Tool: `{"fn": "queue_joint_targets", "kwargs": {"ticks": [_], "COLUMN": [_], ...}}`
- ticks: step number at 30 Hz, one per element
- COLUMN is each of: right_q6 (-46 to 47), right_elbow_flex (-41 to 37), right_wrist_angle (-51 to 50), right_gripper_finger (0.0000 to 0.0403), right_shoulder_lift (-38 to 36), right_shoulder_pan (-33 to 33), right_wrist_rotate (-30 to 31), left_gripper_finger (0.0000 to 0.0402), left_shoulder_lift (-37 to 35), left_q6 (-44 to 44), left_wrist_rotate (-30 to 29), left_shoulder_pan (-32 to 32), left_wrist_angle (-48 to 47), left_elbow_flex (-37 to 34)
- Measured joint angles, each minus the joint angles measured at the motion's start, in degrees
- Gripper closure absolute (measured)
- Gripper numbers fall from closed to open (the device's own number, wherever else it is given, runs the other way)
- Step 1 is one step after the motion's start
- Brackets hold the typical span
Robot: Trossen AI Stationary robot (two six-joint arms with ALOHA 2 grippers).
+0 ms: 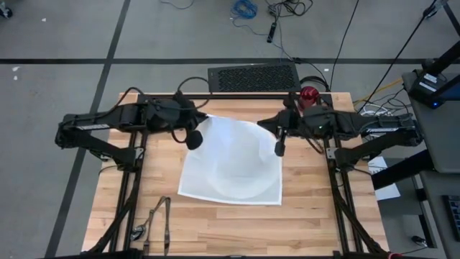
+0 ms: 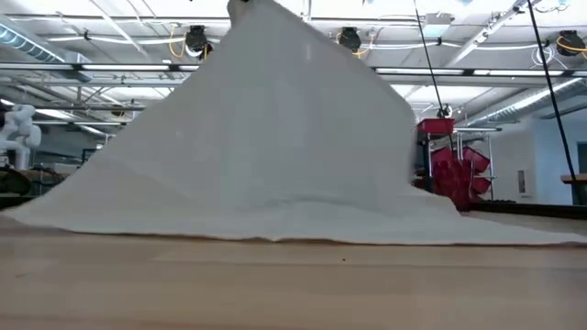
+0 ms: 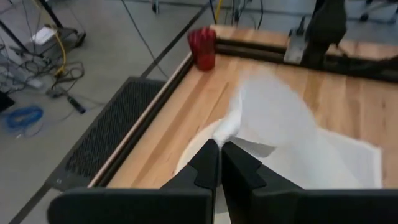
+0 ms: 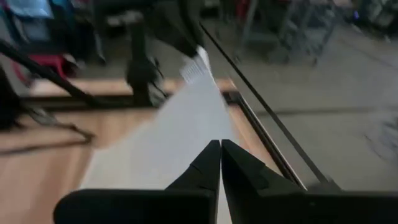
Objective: Set table place
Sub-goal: Fold the white napkin
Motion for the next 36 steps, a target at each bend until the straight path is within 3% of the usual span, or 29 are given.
{"fn": "queue_joint_targets", "kwargs": {"ticks": [4,12,20,26,31,36], "right_q6": [-1.0,3.8,2.6,5.0,9.7,10.3], "right_elbow_flex": [0.0,0.0,0.0,0.0,0.0,0.0], "right_wrist_angle": [-0.1,-12.4,-14.0,-18.7,-19.1,-17.2], "right_gripper_finger": [0.0403,0.0403,0.0392,0.0391,0.0369,0.0304], "right_shoulder_lift": [0.0,3.3,13.2,22.2,29.0,36.5], "right_shoulder_pan": [-0.2,-1.2,6.3,14.9,17.9,17.9], "right_wrist_rotate": [0.0,0.3,0.9,14.9,10.3,6.4], "left_gripper_finger": [0.0401,0.0401,0.0401,0.0401,0.0401,0.0402], "left_shoulder_lift": [0.0,0.2,0.4,0.4,0.4,0.4], "left_q6": [-0.1,-0.2,-0.2,-0.3,-0.3,-0.2], "left_wrist_rotate": [0.0,0.0,-0.1,-0.2,-0.3,-0.3], "left_shoulder_pan": [0.0,0.0,0.0,0.0,0.0,0.0], "left_wrist_angle": [-0.9,-2.6,-2.4,-2.4,-2.6,-2.5], "left_elbow_flex": [2.5,3.0,3.0,3.0,3.0,3.0]}}
